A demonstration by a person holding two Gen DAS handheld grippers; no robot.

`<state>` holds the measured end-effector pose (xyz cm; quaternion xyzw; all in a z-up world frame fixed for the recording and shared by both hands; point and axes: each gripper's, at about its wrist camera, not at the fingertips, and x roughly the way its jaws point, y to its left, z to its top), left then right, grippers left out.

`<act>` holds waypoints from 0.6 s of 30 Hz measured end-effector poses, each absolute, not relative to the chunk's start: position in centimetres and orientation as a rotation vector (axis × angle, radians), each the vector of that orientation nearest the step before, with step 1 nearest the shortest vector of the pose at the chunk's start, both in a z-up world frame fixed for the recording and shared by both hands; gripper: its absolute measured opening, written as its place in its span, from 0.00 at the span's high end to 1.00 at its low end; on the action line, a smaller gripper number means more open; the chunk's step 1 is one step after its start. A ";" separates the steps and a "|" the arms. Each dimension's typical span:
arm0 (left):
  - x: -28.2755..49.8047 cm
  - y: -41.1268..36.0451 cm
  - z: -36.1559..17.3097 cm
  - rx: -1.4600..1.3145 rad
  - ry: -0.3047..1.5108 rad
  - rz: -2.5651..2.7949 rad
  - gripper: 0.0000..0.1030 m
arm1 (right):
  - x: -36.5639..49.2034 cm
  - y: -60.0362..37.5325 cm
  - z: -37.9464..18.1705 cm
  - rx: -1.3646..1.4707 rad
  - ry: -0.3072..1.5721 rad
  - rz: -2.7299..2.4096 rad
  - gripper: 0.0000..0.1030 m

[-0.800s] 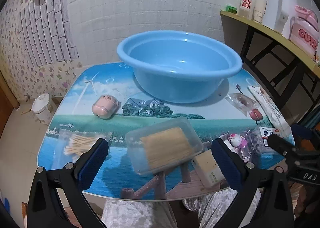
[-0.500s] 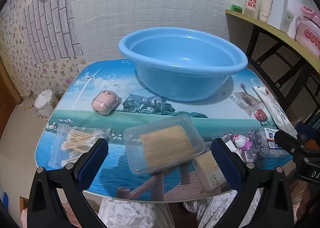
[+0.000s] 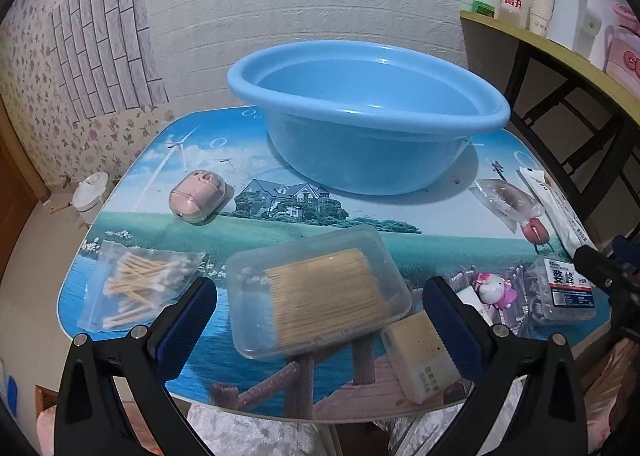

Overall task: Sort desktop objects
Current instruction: 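Reach the right gripper toward the white sealed packet while the left approaches the toothpick box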

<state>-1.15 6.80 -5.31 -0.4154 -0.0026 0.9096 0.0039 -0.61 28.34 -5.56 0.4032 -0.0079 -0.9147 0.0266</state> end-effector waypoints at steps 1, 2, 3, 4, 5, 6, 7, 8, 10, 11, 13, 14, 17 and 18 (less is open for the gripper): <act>-1.2 6.9 -5.4 -1.300 -0.004 2.852 0.00 | -0.7 28.6 -5.6 1.249 -0.029 -2.828 0.00; -1.3 7.0 -5.5 -1.299 0.001 2.855 0.00 | -0.9 28.8 -5.8 1.253 -0.033 -2.828 0.00; -1.4 7.0 -5.6 -1.300 0.002 2.860 0.00 | -1.0 29.0 -6.0 1.262 -0.036 -2.828 0.00; -1.5 7.0 -5.7 -1.301 0.000 2.863 0.00 | -1.2 29.1 -6.1 1.269 -0.037 -2.828 0.00; -1.6 7.0 -5.8 -1.304 -0.004 2.865 0.00 | -1.3 29.3 -6.3 1.275 -0.035 -2.828 0.00; -1.6 6.9 -5.9 -1.307 -0.007 2.869 0.00 | -1.4 29.4 -6.5 1.281 -0.031 -2.827 0.00; -1.7 6.9 -6.0 -1.312 -0.010 2.874 0.00 | -1.4 29.4 -6.7 1.285 -0.029 -2.827 0.00; -1.7 6.9 -6.1 -1.315 -0.013 2.876 0.00 | -1.5 29.6 -6.8 1.287 -0.027 -2.828 0.00; -1.8 6.8 -6.4 -1.319 -0.018 2.881 0.00 | -1.6 29.9 -7.1 1.293 -0.028 -2.832 0.00; -1.8 6.8 -6.5 -1.317 -0.019 2.885 0.01 | -1.7 30.0 -7.2 1.296 -0.030 -2.834 0.00; -1.8 6.7 -6.6 -1.302 -0.021 2.891 0.01 | -1.9 30.4 -7.5 1.306 -0.037 -2.835 0.00; -1.8 6.7 -6.6 -1.300 -0.022 2.891 0.01 | -1.9 30.6 -7.6 1.309 -0.043 -2.835 0.00; -1.8 6.6 -6.8 -1.298 -0.030 2.892 0.01 | -2.0 31.0 -7.9 1.310 -0.046 -2.835 0.00; -1.8 6.6 -6.8 -1.296 -0.038 2.892 0.01 | -2.1 31.1 -8.0 1.312 -0.042 -2.835 0.00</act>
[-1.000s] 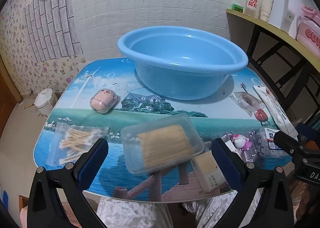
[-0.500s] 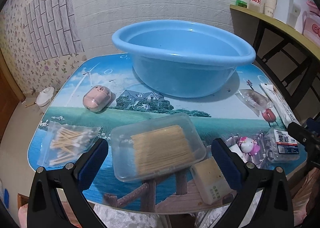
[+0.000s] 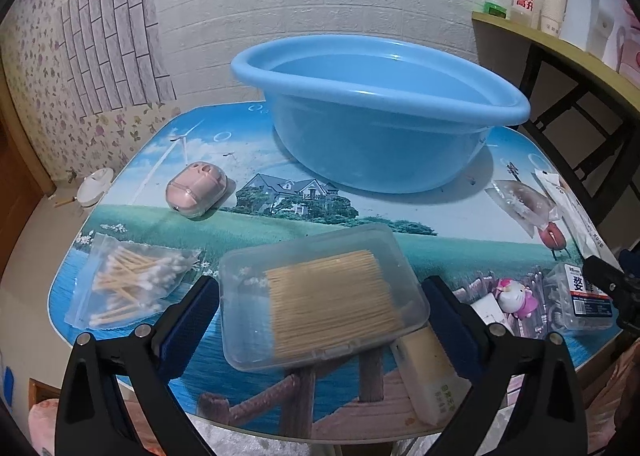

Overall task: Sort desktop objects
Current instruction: 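Reach the right gripper toward the white sealed packet while the left approaches the toothpick box, then grasp the white packet with the right gripper while the left grasps the clear toothpick box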

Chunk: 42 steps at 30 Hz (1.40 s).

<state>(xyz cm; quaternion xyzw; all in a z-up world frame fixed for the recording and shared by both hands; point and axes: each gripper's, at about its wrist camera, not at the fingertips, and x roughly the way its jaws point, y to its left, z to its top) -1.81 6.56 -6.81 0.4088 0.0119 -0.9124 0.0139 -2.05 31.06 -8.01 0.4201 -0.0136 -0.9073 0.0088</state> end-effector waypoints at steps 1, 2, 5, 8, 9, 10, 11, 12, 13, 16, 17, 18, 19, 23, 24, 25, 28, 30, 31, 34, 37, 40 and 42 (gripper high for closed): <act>-1.8 6.5 -6.8 1.271 0.039 -2.841 0.01 | -2.1 31.1 -8.1 1.315 -0.041 -2.834 0.00; -1.7 6.5 -6.8 1.267 0.040 -2.842 0.01 | -2.1 31.2 -8.1 1.310 -0.045 -2.833 0.00; -1.6 6.3 -6.8 1.257 0.040 -2.843 0.01 | -2.2 31.4 -8.2 1.302 -0.050 -2.831 0.00; -1.6 6.0 -6.7 1.259 0.060 -2.840 0.01 | -2.3 31.7 -8.1 1.305 -0.042 -2.830 0.00; -1.7 5.9 -6.7 1.259 0.062 -2.839 0.01 | -2.3 31.8 -8.0 1.305 -0.051 -2.832 0.00; -1.8 5.9 -6.8 1.261 0.062 -2.835 0.01 | -2.4 32.0 -7.9 1.302 -0.061 -2.834 0.00; -1.9 5.9 -6.8 1.265 0.063 -2.833 0.01 | -2.4 32.1 -7.8 1.297 -0.068 -2.838 0.00; -1.9 5.9 -6.9 1.269 0.064 -2.828 0.01 | -2.5 32.1 -7.7 1.295 -0.068 -2.845 0.00; -2.0 5.9 -7.0 1.274 0.064 -2.823 0.01 | -2.7 32.2 -7.7 1.297 -0.063 -2.851 0.00; -2.1 5.9 -7.3 1.300 0.074 -2.802 0.01 | -3.4 32.5 -7.7 1.307 -0.055 -2.855 0.04; -2.1 5.8 -7.3 1.300 0.090 -2.795 0.01 | -3.6 32.6 -7.8 1.309 -0.055 -2.851 0.07; -2.0 5.8 -7.3 1.298 0.096 -2.790 0.01 | -3.9 32.7 -7.9 1.315 -0.054 -2.847 0.08; -2.0 5.9 -7.3 1.295 0.096 -2.780 0.01 | -4.3 32.9 -8.0 1.328 -0.051 -2.841 0.12; -1.8 6.5 -7.3 1.276 0.064 -2.752 0.01 | -5.2 33.3 -8.6 1.350 -0.049 -2.834 0.12; -1.7 6.6 -7.3 1.276 0.064 -2.743 0.01 | -5.2 33.3 -8.7 1.352 -0.046 -2.831 0.12; -1.7 6.7 -7.3 1.276 0.068 -2.736 0.01 | -5.3 33.3 -8.9 1.354 -0.042 -2.829 0.12; -1.9 6.7 -7.5 1.284 0.090 -2.715 0.00 | -5.4 33.2 -9.4 1.367 -0.026 -2.822 0.14; -2.0 6.4 -7.8 1.300 0.126 -2.705 0.00 | -5.5 33.3 -9.8 1.376 -0.047 -2.816 0.15; -2.1 6.2 -8.0 1.308 0.156 -2.701 0.00 | -5.6 33.4 -10.0 1.380 -0.060 -2.814 0.16; -2.0 6.4 -8.1 1.288 0.144 -2.697 0.00 | -5.5 33.4 -9.9 1.361 -0.063 -2.821 0.16; -2.1 6.3 -8.2 1.267 0.147 -2.695 0.00 | -5.5 33.4 -9.8 1.347 -0.060 -2.828 0.16; -1.7 6.4 -8.3 1.235 0.148 -2.708 0.00 | -5.4 33.2 -9.8 1.323 -0.052 -2.830 0.27; -1.7 6.3 -8.3 1.229 0.149 -2.711 0.00 | -5.5 33.0 -9.8 1.323 -0.002 -2.839 0.34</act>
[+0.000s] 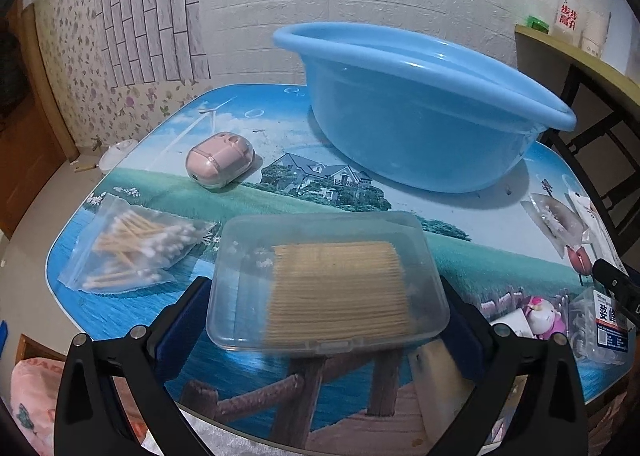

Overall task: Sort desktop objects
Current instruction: 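Grasp the white packet with the right gripper while the left grasps the clear toothpick box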

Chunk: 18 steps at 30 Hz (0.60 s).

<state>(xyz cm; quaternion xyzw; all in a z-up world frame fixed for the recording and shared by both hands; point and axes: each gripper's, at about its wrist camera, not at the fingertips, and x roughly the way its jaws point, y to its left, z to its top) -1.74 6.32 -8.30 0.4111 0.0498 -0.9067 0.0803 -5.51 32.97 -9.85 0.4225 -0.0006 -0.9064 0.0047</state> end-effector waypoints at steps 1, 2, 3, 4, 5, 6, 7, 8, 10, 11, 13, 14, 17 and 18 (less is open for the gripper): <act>-1.8 6.3 -8.3 1.237 0.149 -2.707 0.00 | -5.5 32.9 -9.8 1.321 0.005 -2.835 0.36; -1.9 6.3 -8.2 1.245 0.146 -2.702 0.00 | -5.5 32.9 -9.8 1.318 0.001 -2.830 0.39; -2.0 6.4 -8.2 1.253 0.140 -2.698 0.00 | -5.5 32.9 -9.8 1.318 0.004 -2.827 0.41; -2.1 6.5 -8.2 1.256 0.133 -2.697 0.00 | -5.5 32.9 -9.8 1.315 0.005 -2.825 0.45; -2.1 6.5 -8.2 1.254 0.129 -2.696 0.00 | -5.5 32.8 -9.7 1.313 0.005 -2.824 0.50; -2.1 6.5 -8.2 1.248 0.128 -2.695 0.00 | -5.5 32.8 -9.7 1.312 0.006 -2.826 0.53; -2.0 6.5 -8.3 1.241 0.129 -2.696 0.00 | -5.5 32.8 -9.7 1.310 0.005 -2.826 0.60; -1.9 6.5 -8.3 1.237 0.129 -2.696 0.00 | -5.4 32.8 -9.7 1.302 0.001 -2.822 0.67; -1.9 6.6 -8.3 1.231 0.128 -2.697 0.01 | -5.4 32.9 -9.7 1.299 -0.008 -2.819 0.69; -1.9 6.6 -8.3 1.229 0.123 -2.701 0.04 | -5.4 32.9 -9.6 1.296 -0.014 -2.816 0.71; -1.9 6.9 -8.2 1.229 0.098 -2.720 0.10 | -5.4 33.1 -9.6 1.292 -0.033 -2.814 0.73; -1.9 6.9 -8.1 1.231 0.093 -2.719 0.10 | -5.5 33.1 -9.6 1.292 -0.043 -2.812 0.75; -1.9 6.9 -8.1 1.232 0.093 -2.727 0.10 | -5.5 33.1 -9.6 1.297 -0.054 -2.807 0.77; -1.9 6.9 -8.0 1.232 0.090 -2.732 0.10 | -5.5 33.1 -9.6 1.301 -0.059 -2.804 0.78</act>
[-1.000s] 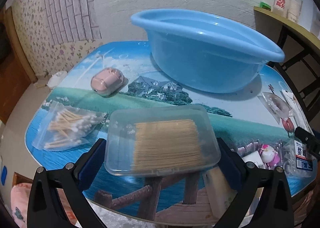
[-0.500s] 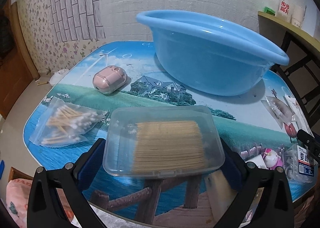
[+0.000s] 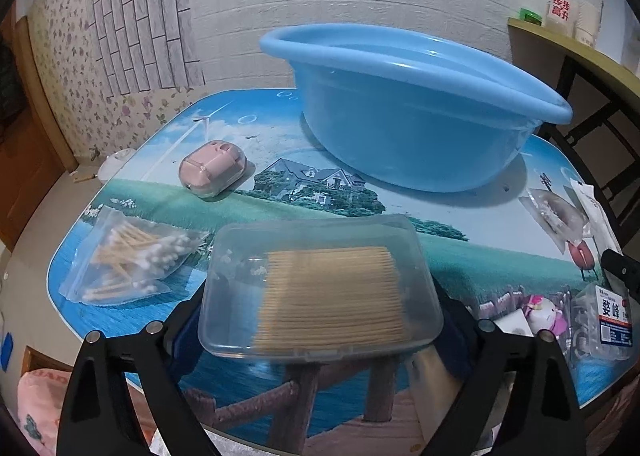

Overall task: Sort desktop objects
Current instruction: 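Grasp the white packet with the right gripper while the left grasps the clear toothpick box, then carry the white packet and toothpick box with both grippers over the blue basin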

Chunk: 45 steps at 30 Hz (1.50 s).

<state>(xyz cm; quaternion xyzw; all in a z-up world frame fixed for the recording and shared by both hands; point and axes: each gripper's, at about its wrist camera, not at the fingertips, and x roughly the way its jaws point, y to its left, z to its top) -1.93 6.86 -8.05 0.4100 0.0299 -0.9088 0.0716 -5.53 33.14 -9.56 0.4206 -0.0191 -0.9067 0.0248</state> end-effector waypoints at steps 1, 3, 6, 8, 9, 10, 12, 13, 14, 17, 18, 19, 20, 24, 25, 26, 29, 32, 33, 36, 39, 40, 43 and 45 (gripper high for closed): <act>-1.9 6.9 -8.0 1.227 0.078 -2.735 0.10 | -5.5 33.2 -9.5 1.301 -0.070 -2.801 0.79; -1.6 7.1 -7.7 1.205 0.046 -2.742 0.10 | -5.4 33.3 -9.4 1.306 -0.098 -2.796 0.80; -1.3 7.3 -7.5 1.188 0.028 -2.758 0.10 | -5.1 33.3 -9.0 1.296 -0.094 -2.806 0.82; -1.2 7.3 -7.4 1.195 0.034 -2.764 0.10 | -5.0 33.3 -8.7 1.287 -0.099 -2.808 0.82; -1.2 7.3 -7.3 1.199 0.036 -2.767 0.10 | -4.9 33.3 -8.5 1.283 -0.098 -2.808 0.82; -1.2 7.2 -7.2 1.200 0.036 -2.769 0.10 | -4.8 33.3 -8.3 1.279 -0.098 -2.809 0.82; -1.0 7.2 -7.0 1.200 0.036 -2.773 0.10 | -4.6 33.2 -7.8 1.272 -0.106 -2.809 0.82; -0.9 7.2 -6.9 1.200 0.036 -2.777 0.10 | -4.4 33.1 -7.6 1.270 -0.115 -2.804 0.83; -0.9 7.1 -6.7 1.199 0.038 -2.784 0.10 | -4.2 33.0 -7.3 1.262 -0.132 -2.798 0.83; -0.7 6.9 -6.0 1.177 0.047 -2.808 0.10 | -3.8 32.6 -6.5 1.238 -0.115 -2.811 0.83; -0.6 6.8 -5.7 1.170 0.050 -2.819 0.10 | -3.6 32.4 -6.1 1.228 -0.108 -2.816 0.83; -0.6 6.8 -5.3 1.165 0.051 -2.830 0.10 | -3.4 32.3 -5.9 1.222 -0.104 -2.819 0.83; -0.5 6.8 -5.0 1.161 0.051 -2.837 0.10 | -3.4 32.2 -5.6 1.219 -0.101 -2.819 0.83; -0.5 6.5 -3.7 1.158 0.017 -2.855 0.10 | -2.7 31.4 -4.4 1.207 -0.098 -2.800 0.83; -0.5 6.5 -3.5 1.163 -0.006 -2.864 0.10 | -2.5 31.1 -4.1 1.205 -0.110 -2.789 0.83; -0.4 6.5 -3.3 1.164 -0.027 -2.873 0.10 | -2.3 30.9 -3.8 1.200 -0.115 -2.778 0.83; 0.1 6.3 -2.1 1.150 -0.048 -2.902 0.10 | -1.6 29.5 -2.9 1.175 -0.087 -2.750 0.83; 0.6 5.8 -1.0 1.128 -0.033 -2.922 0.10 | -1.0 28.2 -2.1 1.150 -0.073 -2.721 0.83; 0.7 5.6 -0.6 1.120 -0.026 -2.926 0.10 | -0.8 27.9 -1.8 1.139 -0.069 -2.715 0.83; 0.8 4.8 0.4 1.090 -0.013 -2.938 0.10 | -0.4 26.6 -0.8 1.103 -0.055 -2.705 0.83; 0.6 3.9 1.3 1.073 0.007 -2.940 0.10 | -0.2 25.8 0.1 1.073 -0.045 -2.696 0.83; 0.5 3.6 1.5 1.076 0.017 -2.939 0.10 | -0.2 25.6 0.4 1.065 -0.042 -2.694 0.83; 0.1 2.7 2.3 1.085 0.039 -2.929 0.10 | -0.1 25.0 1.4 1.043 -0.044 -2.685 0.83; -0.2 2.3 3.0 1.071 0.032 -2.931 0.10 | -0.1 24.6 2.0 1.032 -0.047 -2.674 0.83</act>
